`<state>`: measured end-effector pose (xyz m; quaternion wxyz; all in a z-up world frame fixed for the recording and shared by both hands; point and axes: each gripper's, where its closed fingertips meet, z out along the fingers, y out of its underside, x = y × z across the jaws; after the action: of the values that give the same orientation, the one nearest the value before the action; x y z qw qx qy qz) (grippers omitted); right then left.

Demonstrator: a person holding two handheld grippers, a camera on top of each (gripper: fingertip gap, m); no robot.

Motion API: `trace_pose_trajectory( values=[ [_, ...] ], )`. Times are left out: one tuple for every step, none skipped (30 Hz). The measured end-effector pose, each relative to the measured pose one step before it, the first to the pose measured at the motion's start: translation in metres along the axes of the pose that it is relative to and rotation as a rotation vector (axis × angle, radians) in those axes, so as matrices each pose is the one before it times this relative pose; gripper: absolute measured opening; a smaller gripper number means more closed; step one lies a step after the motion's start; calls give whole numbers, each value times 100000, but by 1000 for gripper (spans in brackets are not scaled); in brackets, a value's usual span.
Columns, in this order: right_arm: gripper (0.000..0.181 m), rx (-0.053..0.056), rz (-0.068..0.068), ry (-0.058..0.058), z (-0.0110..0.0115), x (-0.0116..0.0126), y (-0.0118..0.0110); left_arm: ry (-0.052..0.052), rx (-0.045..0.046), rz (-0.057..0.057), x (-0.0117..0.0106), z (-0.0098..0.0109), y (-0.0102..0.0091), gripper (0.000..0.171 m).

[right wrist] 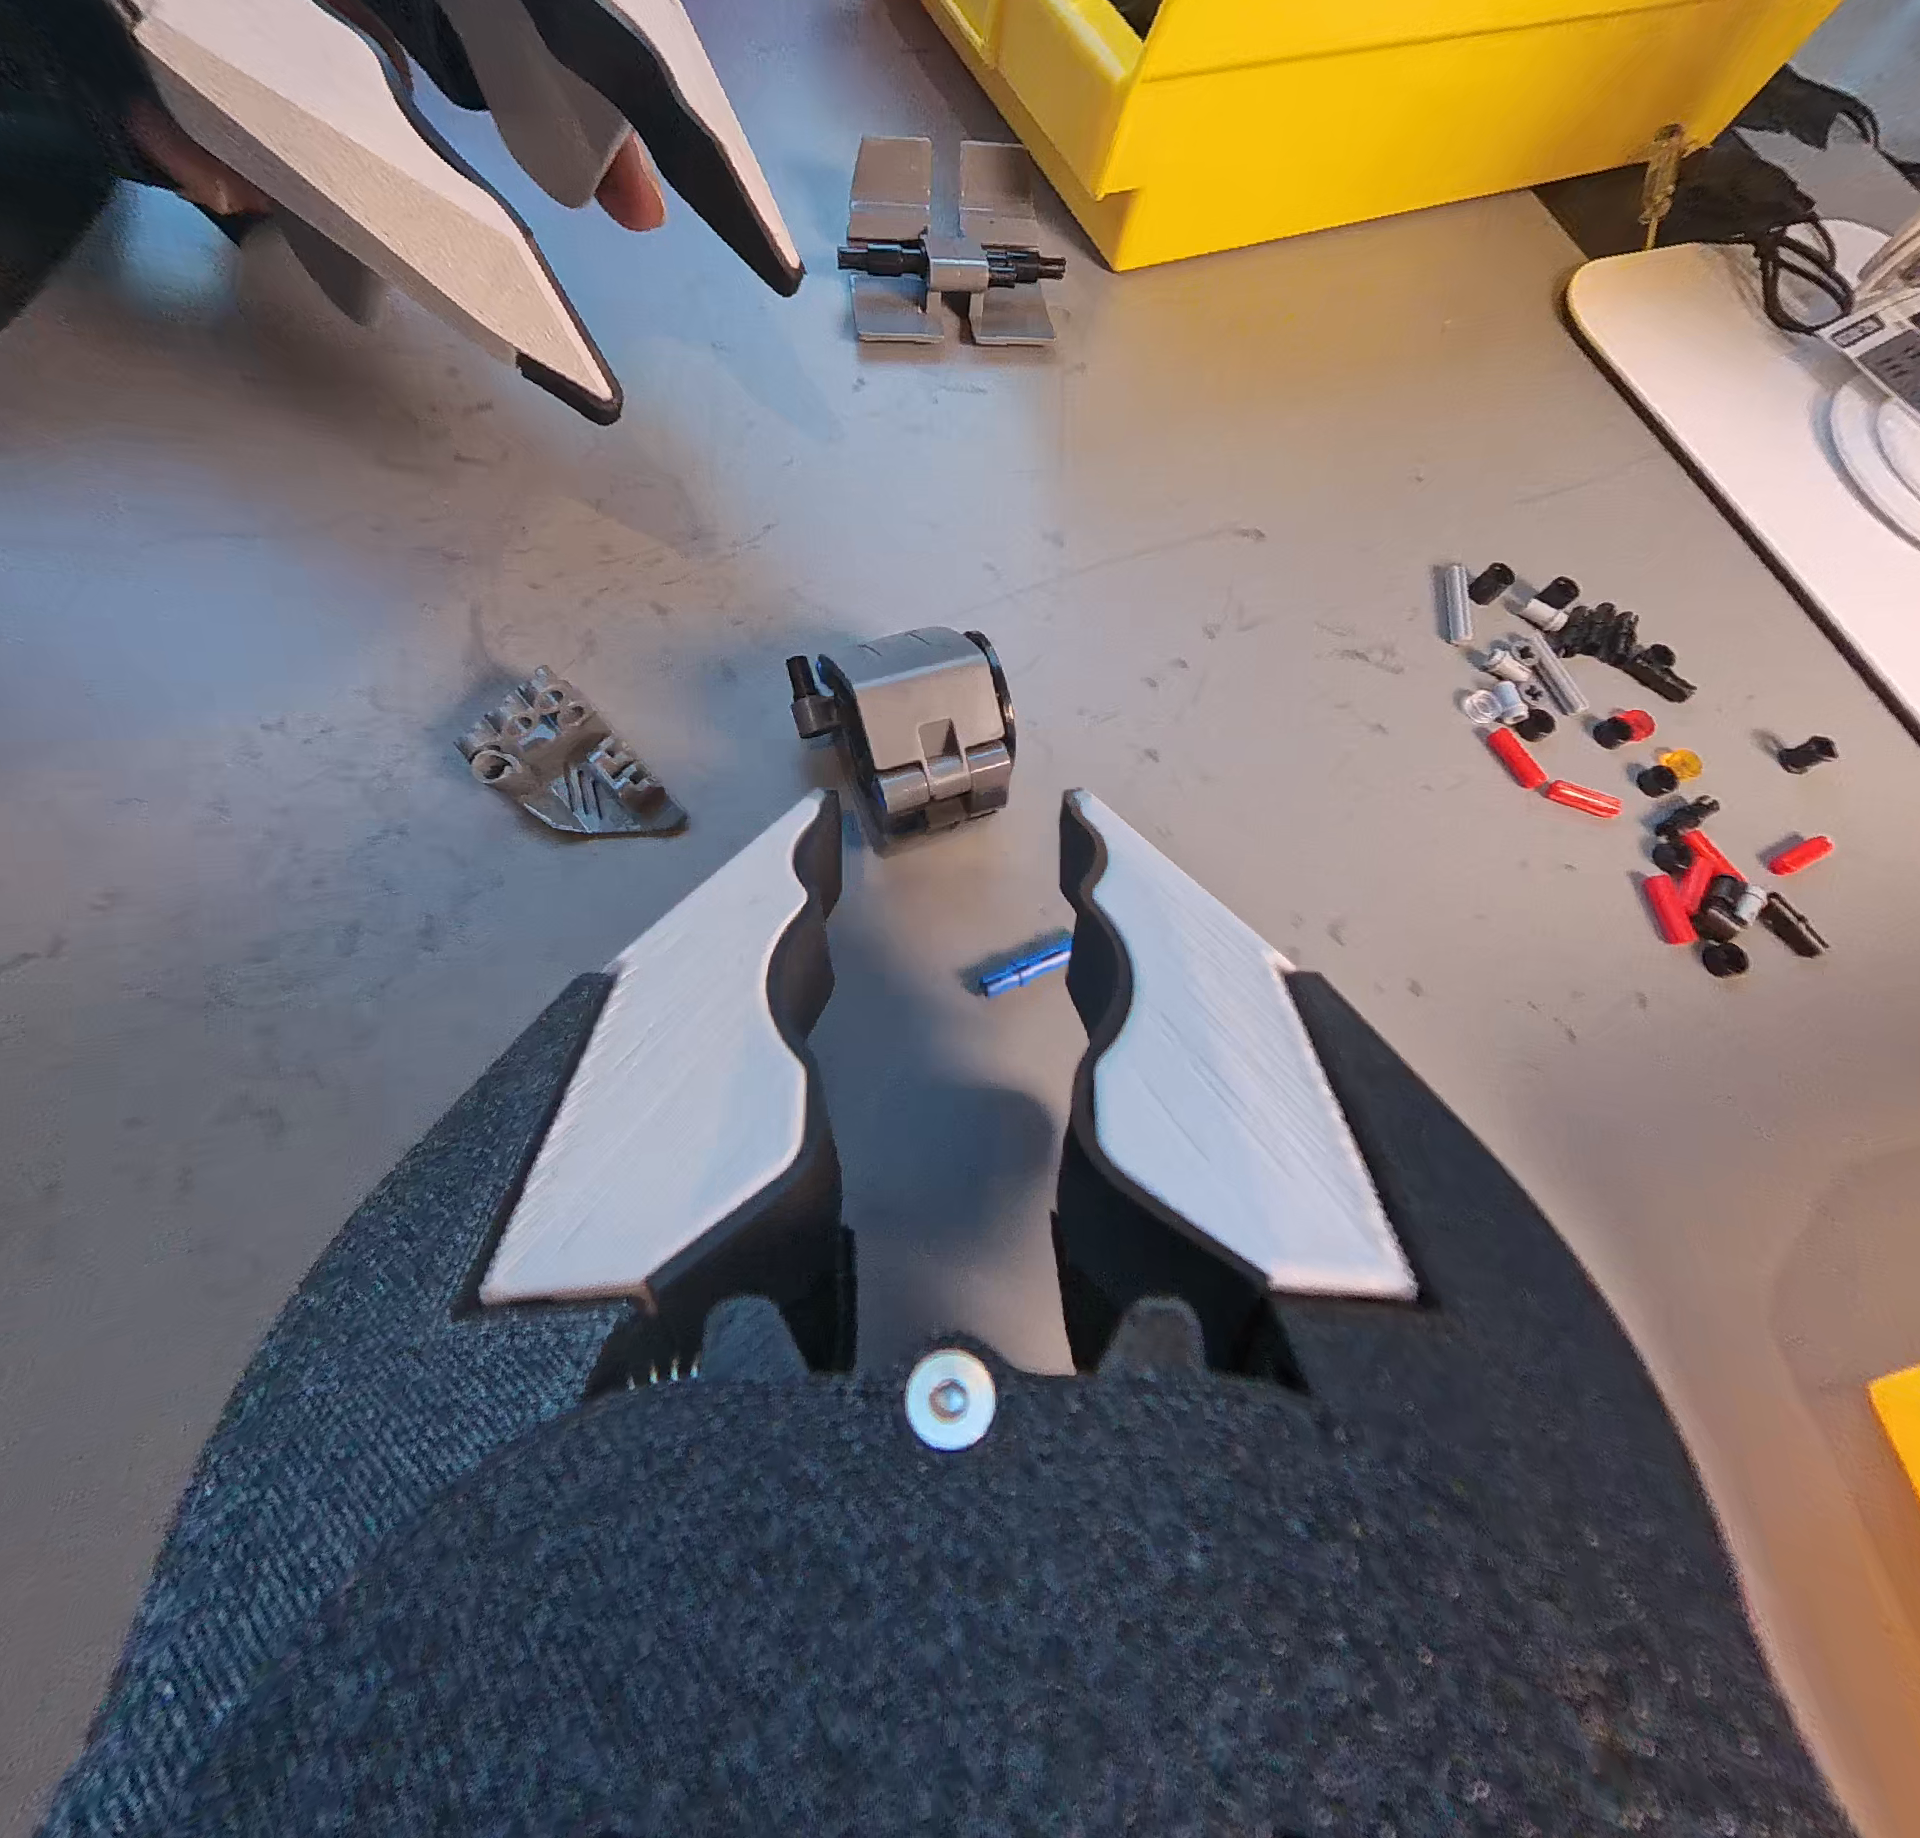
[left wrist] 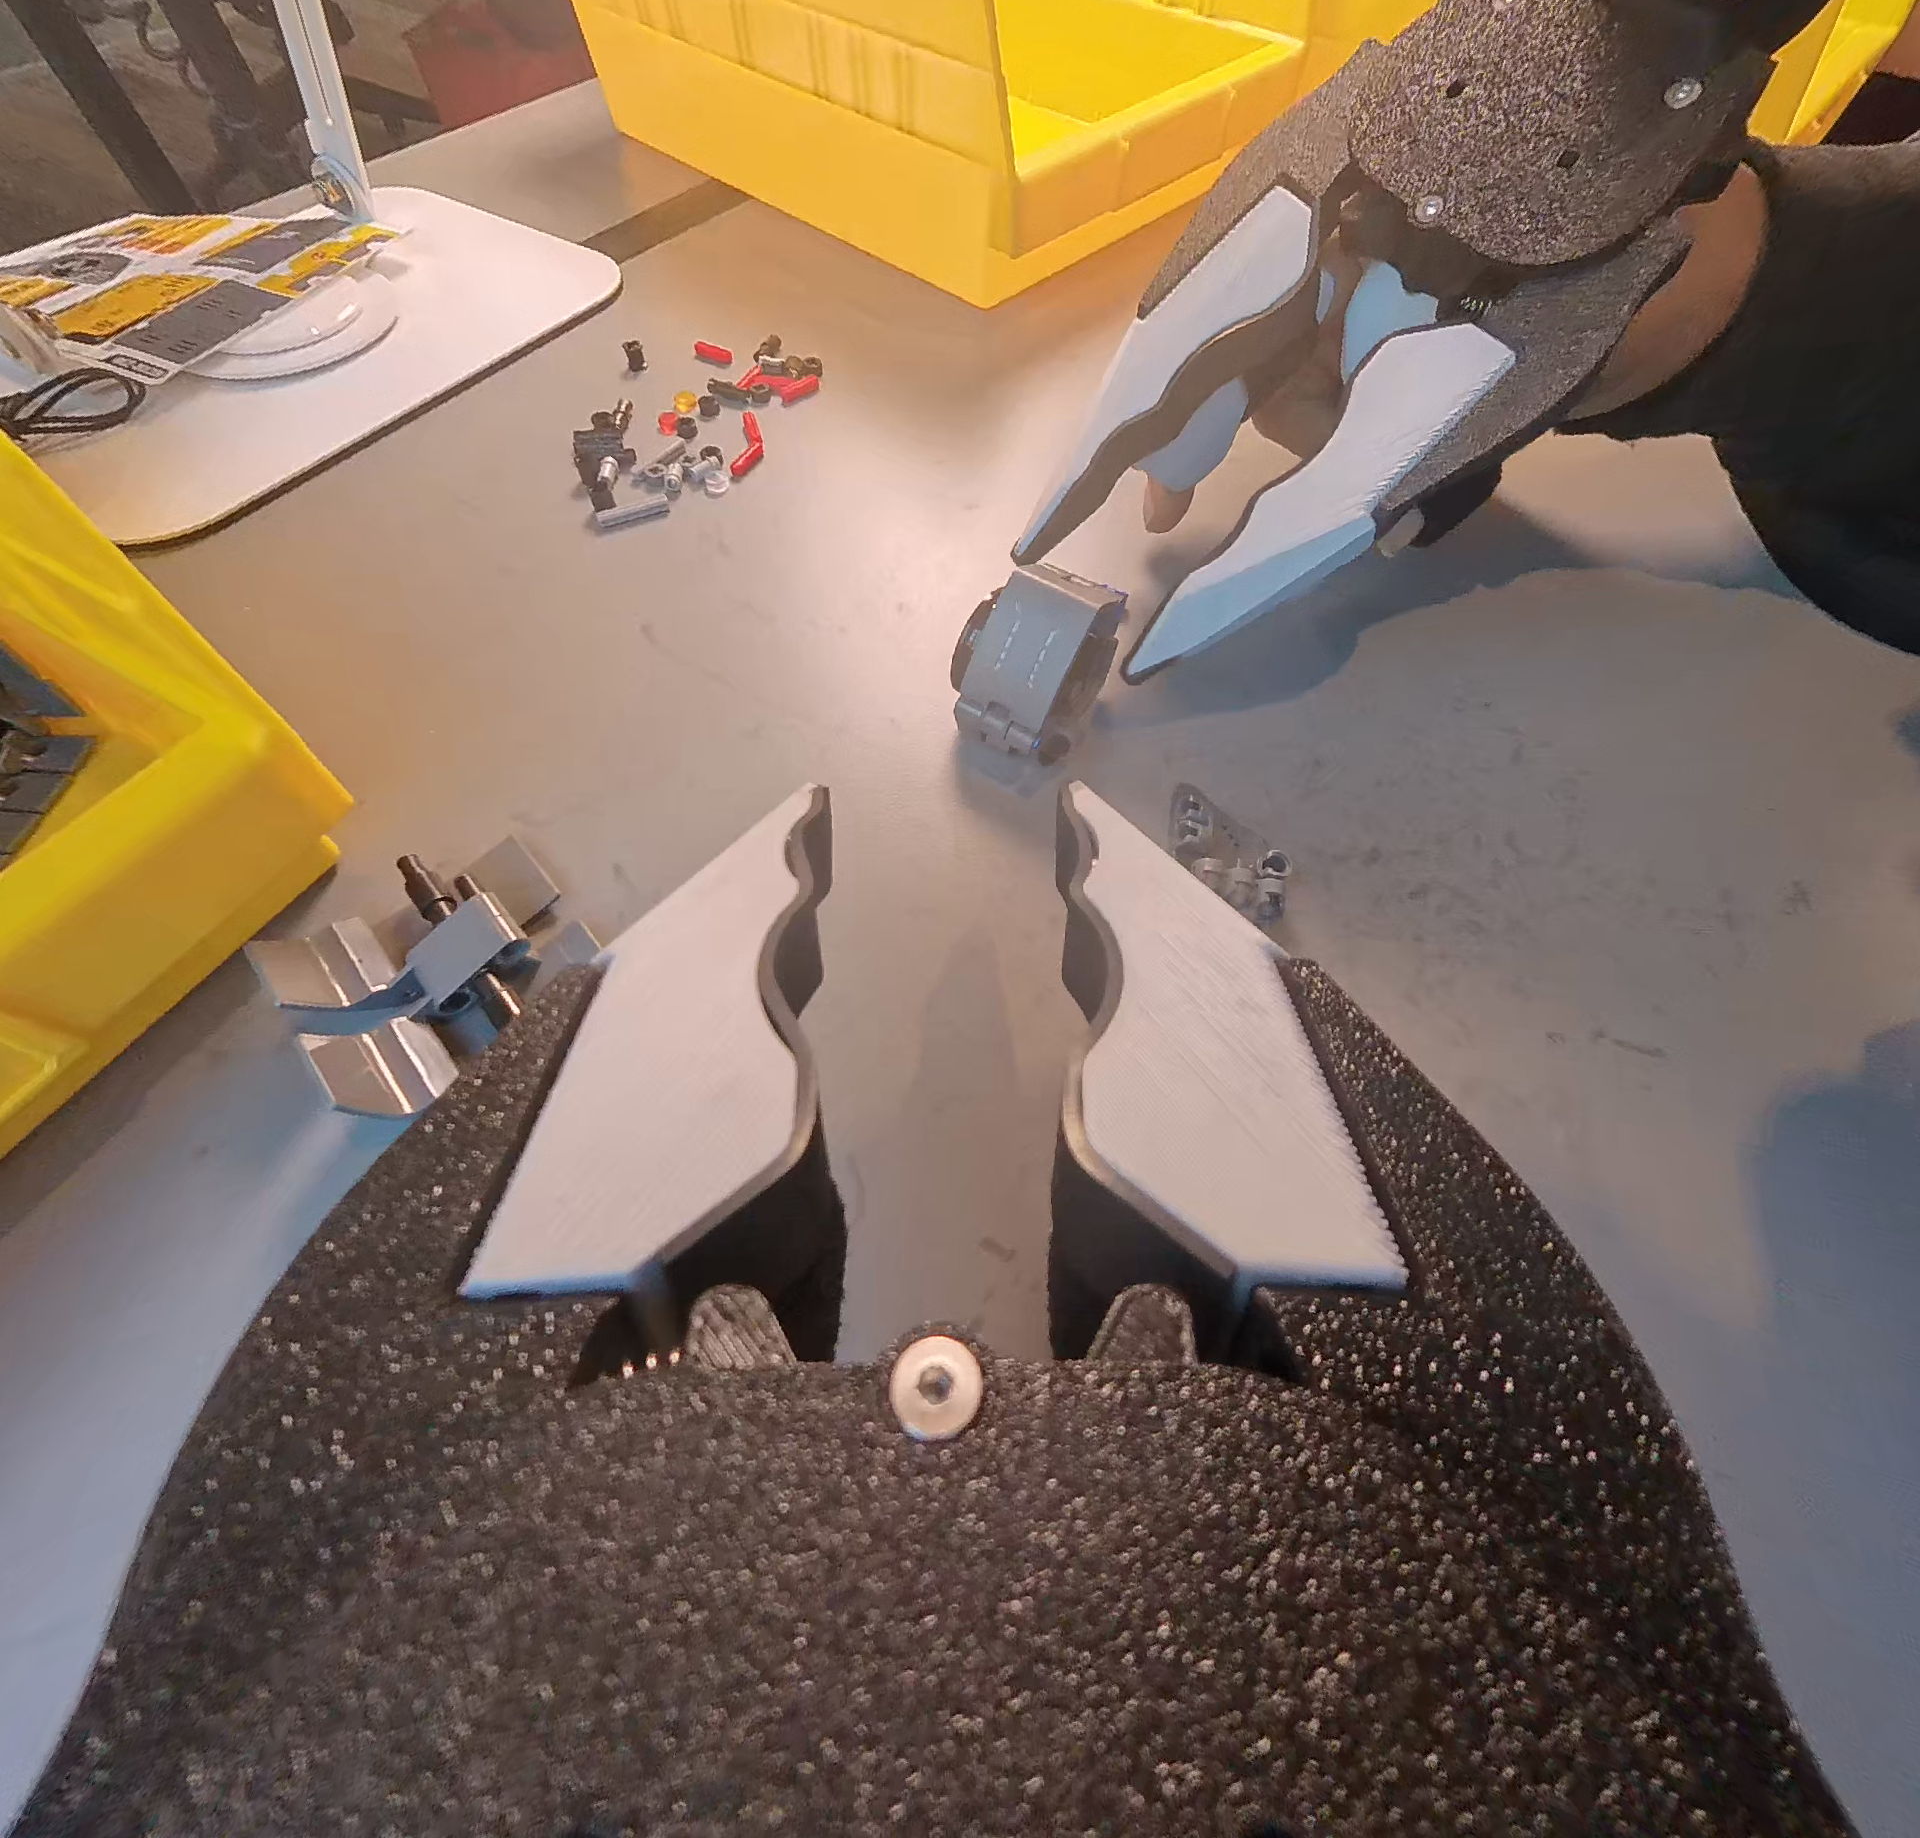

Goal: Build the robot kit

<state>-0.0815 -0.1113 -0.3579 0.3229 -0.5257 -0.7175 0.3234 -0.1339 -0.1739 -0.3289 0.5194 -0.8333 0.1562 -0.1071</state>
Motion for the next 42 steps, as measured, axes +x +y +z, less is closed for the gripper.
trace_pose_trajectory(
  values=[
    [41,-381,84,874,-39,227,103,-70,-10,148,2,-11,-15,42],
    [41,-252,288,965,-12,230,74,-111,100,234,7,-12,-15,42],
    [40,-224,492,886,15,211,54,-78,-70,166,-4,2,7,42],
    [39,-347,685,850,25,211,85,-24,-166,114,13,2,5,42],
    [38,-462,787,1316,46,293,96,-74,-19,159,1,-7,-5,42],
    [37,-408,678,1389,31,298,88,-141,70,127,-21,-12,-2,42],
    [36,-93,635,1390,7,311,30,-83,34,-16,-20,-5,-12,42],
    [36,84,950,1545,-19,342,-10,-52,71,-62,-18,-19,-21,42],
    [35,138,1281,1532,-22,356,-6,-163,216,-23,-29,-25,-33,42],
    [35,198,1455,1119,-58,304,-7,-190,292,-58,-35,-40,-56,42],
    [35,423,1240,176,-77,146,-35,-126,249,-123,-29,-22,-49,42],
    [35,597,940,-710,-98,-9,-48,-160,182,-128,-40,-34,-25,42],
    [35,758,843,-467,-101,-8,-81,-205,186,-104,-42,-22,-31,42],
    [35,515,473,-309,-90,-11,-50,-101,180,-112,-31,-10,-26,42],
    [35,143,28,-4,-99,25,-15,4,42,-152,-13,-15,3,42],
    [35,205,-317,300,-97,70,-13,27,-135,-105,-15,9,32,42],
    [35,235,-514,-216,-105,-26,-39,11,-132,19,6,7,22,42],
    [35,305,-377,-626,-112,-81,-64,-22,4,121,7,7,-3,42],
    [35,770,-324,-1155,-121,-190,-143,-21,35,98,-1,10,3,42],
    [36,1328,-372,-1979,-133,-367,-221,48,-158,-81,-4,15,43,42],
    [36,1226,-60,-2790,-86,-531,-224,68,-153,-140,-7,4,25,42],
    [38,994,181,-3939,-4,-754,-201,-6,63,-55,-16,2,3,42],
    [40,1165,484,-3262,77,-714,-241,-26,24,-91,-16,4,18,42],
    [41,1086,432,-2212,178,-593,-263,1,-157,-161,-28,17,41,42],
    [42,292,-203,-1886,269,-576,-151,12,-114,-71,-19,11,29,42],
    [44,-654,-1061,-91,299,-281,-25,-26,-3,-31,-11,1,11,42],
    [43,-1503,-2146,1263,254,-4,120,-14,61,-20,-1,4,-9,42],
    [43,-2089,-2426,1828,188,163,236,-31,74,18,-11,-15,-23,42],
    [43,-1726,-2079,1842,100,255,254,-97,78,30,-18,-23,-19,42],
    [41,-730,-992,1172,12,216,176,-65,151,-10,-16,-34,-33,42],
    [40,-216,628,785,-38,235,131,0,179,-85,-5,-19,-32,42],
    [38,-153,1818,750,-58,289,123,10,133,-104,-16,-17,-28,42],
    [37,20,1730,906,-89,345,91,53,25,-62,12,2,-3,42],
    [37,377,1070,577,-139,280,20,96,-37,20,22,-4,-5,42],
    [37,993,642,-97,-171,150,-136,-19,114,157,18,1,-34,42],
    [37,1786,883,-101,-200,111,-295,-60,88,146,7,-4,-7,42],
    [37,1886,1192,-172,-193,95,-351,3,-123,-4,6,3,12,42],
    [37,1504,1255,-145,-145,91,-303,-96,22,44,-13,-15,-17,42],
    [37,1315,1069,360,-127,162,-254,-388,347,135,-58,-30,-67,42],
    [37,1410,730,993,-112,230,-232,-788,583,43,-122,-62,-89,42],
    [38,1812,310,1240,-119,253,-309,-1381,933,-90,-224,-101,-176,42],
    [38,2512,196,1677,-134,323,-448,-2113,1700,-94,-352,-179,-294,42]
  ],
)
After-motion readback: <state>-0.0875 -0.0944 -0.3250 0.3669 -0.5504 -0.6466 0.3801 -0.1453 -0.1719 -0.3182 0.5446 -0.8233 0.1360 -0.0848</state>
